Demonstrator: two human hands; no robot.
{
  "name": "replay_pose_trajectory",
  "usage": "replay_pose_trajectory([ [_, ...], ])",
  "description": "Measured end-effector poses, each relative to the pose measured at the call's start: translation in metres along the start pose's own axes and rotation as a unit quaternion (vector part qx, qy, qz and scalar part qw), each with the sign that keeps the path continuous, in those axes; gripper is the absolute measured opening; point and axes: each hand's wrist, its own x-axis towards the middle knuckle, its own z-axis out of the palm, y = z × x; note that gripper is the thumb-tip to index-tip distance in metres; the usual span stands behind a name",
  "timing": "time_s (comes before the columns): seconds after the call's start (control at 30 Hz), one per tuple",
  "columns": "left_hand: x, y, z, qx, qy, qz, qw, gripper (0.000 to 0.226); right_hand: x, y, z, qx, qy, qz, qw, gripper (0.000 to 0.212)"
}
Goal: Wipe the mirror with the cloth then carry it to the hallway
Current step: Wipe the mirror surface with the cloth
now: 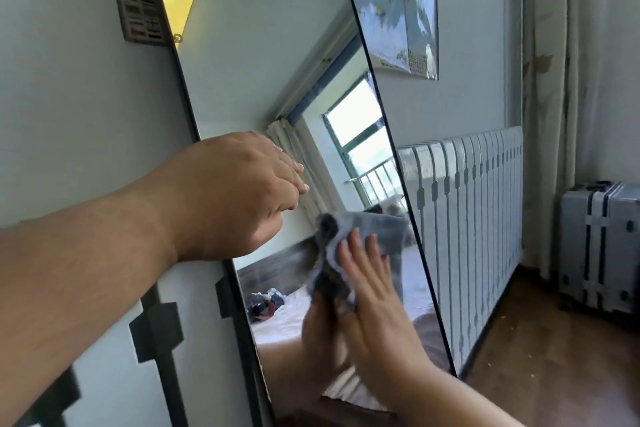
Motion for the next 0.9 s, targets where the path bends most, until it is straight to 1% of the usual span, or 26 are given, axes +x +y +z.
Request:
replay_pose_trajectory([
  [0.07, 0.002, 0.001, 0.001, 0.015, 0.013, -0.023, 1.0, 0.019, -0.02, -0.013, 0.014, -0.064, 0.002, -0.126, 0.99, 0.077],
  [0.1, 0.003, 0.001, 0.002, 0.025, 0.017, -0.038, 0.999, 0.025, -0.031, -0.019, 0.023, -0.093, 0.008, -0.173, 0.98, 0.073],
  [0.17, 0.003, 0.001, 0.002, 0.046, 0.011, -0.052, 0.998, 0.034, -0.048, -0.026, 0.035, -0.132, 0.013, -0.228, 0.965, 0.061],
  [0.23, 0.002, 0.002, 0.003, 0.055, 0.0, -0.05, 0.997, 0.035, -0.055, -0.018, 0.036, -0.122, -0.015, -0.245, 0.962, 0.058],
  [0.27, 0.002, 0.002, 0.002, 0.055, -0.001, -0.048, 0.997, 0.035, -0.052, -0.009, 0.032, -0.106, -0.02, -0.226, 0.968, 0.06],
  [0.3, 0.002, 0.002, 0.002, 0.054, 0.002, -0.047, 0.997, 0.034, -0.047, 0.001, 0.026, -0.078, -0.018, -0.18, 0.98, 0.067],
  [0.33, 0.002, 0.002, 0.002, 0.053, 0.004, -0.046, 0.998, 0.034, -0.038, 0.013, 0.018, -0.042, -0.01, -0.105, 0.994, 0.075],
  [0.37, 0.002, 0.002, 0.003, 0.053, 0.004, -0.044, 0.998, 0.034, -0.028, 0.023, 0.011, -0.005, -0.003, -0.009, 1.0, 0.076],
  [0.4, 0.002, 0.002, 0.003, 0.054, 0.003, -0.045, 0.998, 0.031, -0.018, 0.033, 0.003, 0.034, 0.012, 0.084, 0.996, 0.072],
  [0.43, 0.002, 0.002, 0.003, 0.055, 0.0, -0.046, 0.997, 0.028, -0.008, 0.042, -0.004, 0.072, 0.035, 0.16, 0.984, 0.065],
  [0.47, 0.002, 0.002, 0.003, 0.056, -0.003, -0.049, 0.997, 0.025, -0.001, 0.051, -0.01, 0.101, 0.056, 0.22, 0.969, 0.06],
  [0.5, 0.002, 0.002, 0.003, 0.056, -0.004, -0.05, 0.997, 0.025, 0.005, 0.057, -0.015, 0.119, 0.067, 0.258, 0.956, 0.058],
  [0.53, 0.002, 0.002, 0.003, 0.056, -0.005, -0.049, 0.997, 0.025, 0.008, 0.061, -0.018, 0.125, 0.066, 0.276, 0.951, 0.058],
  [0.6, 0.002, 0.002, 0.001, 0.055, -0.004, -0.047, 0.997, 0.023, 0.004, 0.057, -0.015, 0.11, 0.051, 0.276, 0.953, 0.059],
  [0.63, 0.002, 0.002, 0.001, 0.056, -0.005, -0.047, 0.997, 0.024, 0.0, 0.05, -0.01, 0.095, 0.039, 0.256, 0.961, 0.061],
  [0.7, 0.003, 0.003, 0.0, 0.057, -0.01, -0.048, 0.997, 0.028, -0.01, 0.024, 0.002, 0.063, 0.013, 0.174, 0.983, 0.069],
  [0.73, 0.003, 0.003, -0.001, 0.057, -0.01, -0.049, 0.997, 0.028, -0.016, 0.008, 0.006, 0.044, 0.004, 0.112, 0.993, 0.073],
  [0.77, 0.003, 0.004, -0.001, 0.056, -0.009, -0.051, 0.997, 0.025, -0.023, -0.007, 0.012, 0.018, 0.006, 0.031, 0.999, 0.075],
  [0.8, 0.003, 0.004, -0.001, 0.056, -0.009, -0.053, 0.997, 0.022, -0.031, -0.018, 0.018, -0.011, 0.023, -0.059, 0.998, 0.072],
  [0.83, 0.003, 0.005, -0.001, 0.055, -0.009, -0.054, 0.997, 0.021, -0.038, -0.029, 0.024, -0.047, 0.038, -0.142, 0.988, 0.068],
  [0.87, 0.004, 0.005, -0.001, 0.054, -0.008, -0.054, 0.997, 0.021, -0.044, -0.039, 0.027, -0.087, 0.037, -0.203, 0.975, 0.066],
  [0.9, 0.004, 0.005, -0.002, 0.054, -0.006, -0.053, 0.997, 0.022, -0.049, -0.046, 0.03, -0.117, 0.025, -0.245, 0.962, 0.063],
])
